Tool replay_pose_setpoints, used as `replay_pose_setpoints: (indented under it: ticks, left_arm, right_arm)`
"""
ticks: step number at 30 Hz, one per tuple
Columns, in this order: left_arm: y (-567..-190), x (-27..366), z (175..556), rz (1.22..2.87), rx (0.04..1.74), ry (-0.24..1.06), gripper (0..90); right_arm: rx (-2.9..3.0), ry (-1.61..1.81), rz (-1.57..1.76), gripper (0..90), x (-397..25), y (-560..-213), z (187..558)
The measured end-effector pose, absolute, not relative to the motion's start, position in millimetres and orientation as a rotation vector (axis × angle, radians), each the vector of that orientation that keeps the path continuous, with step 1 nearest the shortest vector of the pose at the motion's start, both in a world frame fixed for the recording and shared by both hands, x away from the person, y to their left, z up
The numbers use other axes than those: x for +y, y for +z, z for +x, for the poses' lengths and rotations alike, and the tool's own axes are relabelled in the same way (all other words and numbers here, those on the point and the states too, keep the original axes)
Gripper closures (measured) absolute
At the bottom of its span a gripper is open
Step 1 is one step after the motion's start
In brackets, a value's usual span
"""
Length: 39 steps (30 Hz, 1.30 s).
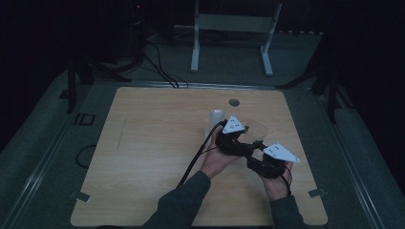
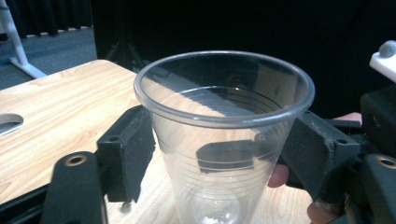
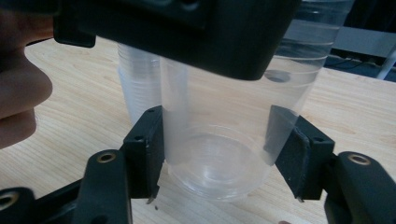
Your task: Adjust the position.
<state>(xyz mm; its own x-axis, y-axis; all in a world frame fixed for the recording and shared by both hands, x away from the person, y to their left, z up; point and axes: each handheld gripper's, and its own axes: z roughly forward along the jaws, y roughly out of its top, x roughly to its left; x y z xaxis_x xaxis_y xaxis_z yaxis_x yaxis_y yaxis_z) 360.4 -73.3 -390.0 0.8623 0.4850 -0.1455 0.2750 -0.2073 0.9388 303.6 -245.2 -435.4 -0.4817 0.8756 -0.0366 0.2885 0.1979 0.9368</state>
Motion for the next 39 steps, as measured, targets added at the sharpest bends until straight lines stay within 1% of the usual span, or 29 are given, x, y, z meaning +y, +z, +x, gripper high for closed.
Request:
replay_pose_setpoints:
  ticks: [4,15,19,24,25,26,27,30,39]
  left_arm:
    - [-389.1,-71.5,362.4,1.778,0.590,0.182,24.5]
    - [-389.3,-70.8,364.2,1.758,0.604,0.153,25.7]
    - [-389.8,-70.6,362.6,1.765,0.597,0.172,27.5]
    - [-389.3,-70.4,359.6,1.759,0.585,0.197,28.2]
    - [-389.2,-70.4,359.0,1.757,0.581,0.205,28.3]
    - [-389.1,-70.5,358.2,1.755,0.580,0.213,28.3]
    - [-388.8,-70.0,357.3,1.754,0.578,0.229,28.4]
    - [-388.9,-68.8,356.8,1.748,0.576,0.244,28.4]
    - [-388.3,-66.6,354.7,1.754,0.570,0.292,28.4]
  right_arm:
    - [1.895,1.272,1.082,40.3,-244.9,-436.8,304.0]
    - [1.919,1.262,1.049,40.7,-241.6,-438.0,303.4]
    - [1.923,1.264,1.048,40.2,-242.3,-438.3,303.6]
    - [1.926,1.272,1.050,36.9,-243.0,-437.5,303.7]
    - [1.924,1.283,1.051,35.1,-243.9,-437.1,303.7]
    - [1.924,1.283,1.051,35.1,-243.9,-437.1,303.7]
    - [1.921,1.285,1.056,32.5,-244.9,-436.7,303.7]
    - [1.913,1.289,1.067,30.2,-246.9,-436.0,303.6]
    - [1.912,1.285,1.072,28.8,-251.7,-435.6,299.4]
